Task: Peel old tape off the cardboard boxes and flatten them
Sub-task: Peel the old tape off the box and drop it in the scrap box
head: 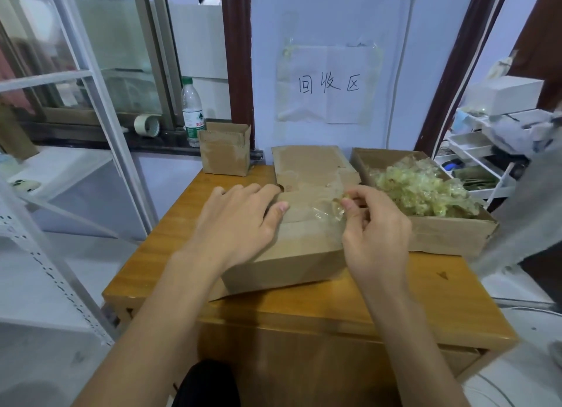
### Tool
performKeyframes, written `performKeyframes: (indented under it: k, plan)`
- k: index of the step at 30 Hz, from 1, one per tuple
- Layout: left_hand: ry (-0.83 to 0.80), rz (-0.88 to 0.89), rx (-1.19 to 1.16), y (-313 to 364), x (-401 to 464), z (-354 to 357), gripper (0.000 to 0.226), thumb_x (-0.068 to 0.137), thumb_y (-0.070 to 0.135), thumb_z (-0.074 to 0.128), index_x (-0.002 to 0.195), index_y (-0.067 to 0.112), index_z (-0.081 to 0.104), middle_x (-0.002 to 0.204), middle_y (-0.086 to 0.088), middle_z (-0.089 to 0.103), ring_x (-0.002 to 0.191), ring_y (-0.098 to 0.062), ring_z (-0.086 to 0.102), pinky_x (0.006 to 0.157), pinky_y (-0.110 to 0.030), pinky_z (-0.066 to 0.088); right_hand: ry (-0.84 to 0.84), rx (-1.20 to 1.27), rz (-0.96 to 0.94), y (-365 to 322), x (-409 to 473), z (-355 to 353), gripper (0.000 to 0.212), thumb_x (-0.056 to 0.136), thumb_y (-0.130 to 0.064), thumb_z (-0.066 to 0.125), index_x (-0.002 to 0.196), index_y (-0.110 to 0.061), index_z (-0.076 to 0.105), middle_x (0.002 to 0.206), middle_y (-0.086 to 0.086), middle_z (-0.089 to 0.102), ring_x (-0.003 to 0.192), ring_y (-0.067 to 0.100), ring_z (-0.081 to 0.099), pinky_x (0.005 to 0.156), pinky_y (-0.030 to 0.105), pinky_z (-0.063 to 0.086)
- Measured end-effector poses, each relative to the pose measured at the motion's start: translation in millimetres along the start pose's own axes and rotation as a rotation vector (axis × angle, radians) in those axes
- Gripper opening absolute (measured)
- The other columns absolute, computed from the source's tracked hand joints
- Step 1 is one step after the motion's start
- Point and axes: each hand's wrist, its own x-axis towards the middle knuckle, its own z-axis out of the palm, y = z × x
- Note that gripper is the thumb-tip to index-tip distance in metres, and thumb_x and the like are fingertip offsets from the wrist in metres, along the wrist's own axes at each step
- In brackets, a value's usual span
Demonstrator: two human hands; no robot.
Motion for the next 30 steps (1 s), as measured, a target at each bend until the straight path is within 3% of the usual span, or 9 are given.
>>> performKeyframes:
  k: [3, 7, 12, 17, 21, 26, 30]
  plan:
    - [-0.02, -0.009, -0.009, -1.2, 4.4, 1.7, 0.052, 0.108, 0.054, 0.014, 0.143, 0.032, 0.046, 0.119, 0.009, 0.062, 0.096, -0.013, 0.051, 0.085, -0.038, 0.035, -0.024, 0.015, -0.066, 0.8, -7.0, 1.2, 0.024, 0.104, -0.017, 0.06, 0.123, -0.01, 0.073, 0.109, -0.003, 0.07, 0.097, 0.007, 0.062, 0.087, 0.018, 0.052]
    - [-0.043, -0.036, -0.026, -3.0, 3.2, 7.8, 0.054, 0.108, 0.057, 0.012, 0.146, 0.034, 0.043, 0.126, 0.01, 0.061, 0.106, -0.013, 0.056, 0.092, -0.039, 0.041, -0.006, 0.023, -0.139, 1.6, -18.3, 4.5, 0.028, 0.101, -0.02, 0.067, 0.124, -0.007, 0.073, 0.114, 0.001, 0.067, 0.104, 0.011, 0.059, 0.093, 0.01, 0.043]
    - [-0.042, -0.046, -0.059, -5.7, -5.6, 11.8, 0.055, 0.107, 0.059, 0.011, 0.148, 0.037, 0.04, 0.133, 0.013, 0.059, 0.115, -0.015, 0.054, 0.094, -0.04, 0.04, 0.063, -0.041, -0.258, 2.4, -27.1, 14.5, 0.022, 0.094, -0.013, 0.077, 0.114, -0.007, 0.078, 0.102, 0.003, 0.061, 0.092, 0.016, 0.049, 0.079, 0.029, 0.048]
    - [-0.053, -0.058, -0.071, -6.3, -3.1, 10.9, 0.058, 0.107, 0.061, 0.011, 0.153, 0.038, 0.037, 0.139, 0.012, 0.057, 0.121, -0.015, 0.053, 0.099, -0.042, 0.041, -0.043, -0.025, -0.34, 6.1, -23.1, 7.9, 0.019, 0.098, -0.01, 0.071, 0.115, -0.007, 0.078, 0.094, 0.002, 0.058, 0.084, 0.021, 0.052, 0.069, 0.04, 0.049]
    - [-0.054, -0.058, -0.105, -6.5, -2.7, 9.3, 0.058, 0.106, 0.062, 0.013, 0.153, 0.039, 0.039, 0.137, 0.014, 0.058, 0.12, -0.013, 0.053, 0.1, -0.041, 0.041, -0.168, -0.013, -0.295, 4.4, -16.6, -9.6, 0.04, 0.097, -0.001, 0.068, 0.136, -0.009, 0.067, 0.089, -0.004, 0.058, 0.082, 0.015, 0.056, 0.071, 0.028, 0.05]
    - [-0.066, -0.068, -0.138, -6.5, 0.4, 5.2, 0.057, 0.106, 0.061, 0.017, 0.153, 0.038, 0.041, 0.136, 0.013, 0.059, 0.12, -0.014, 0.054, 0.099, -0.041, 0.039, -0.278, 0.053, -0.074, 2.1, -2.4, -13.3, 0.04, 0.09, -0.02, 0.081, 0.129, -0.018, 0.073, 0.097, -0.009, 0.059, 0.091, 0.006, 0.056, 0.082, 0.013, 0.047]
    - [-0.073, -0.065, -0.153, -7.3, 1.1, 4.0, 0.055, 0.106, 0.06, 0.021, 0.149, 0.037, 0.047, 0.128, 0.014, 0.06, 0.114, -0.012, 0.054, 0.092, -0.038, 0.038, -0.284, 0.026, -0.04, -0.2, -6.4, -9.3, 0.035, 0.091, -0.025, 0.079, 0.125, -0.017, 0.076, 0.106, -0.007, 0.058, 0.106, 0.015, 0.056, 0.093, 0.036, 0.053]
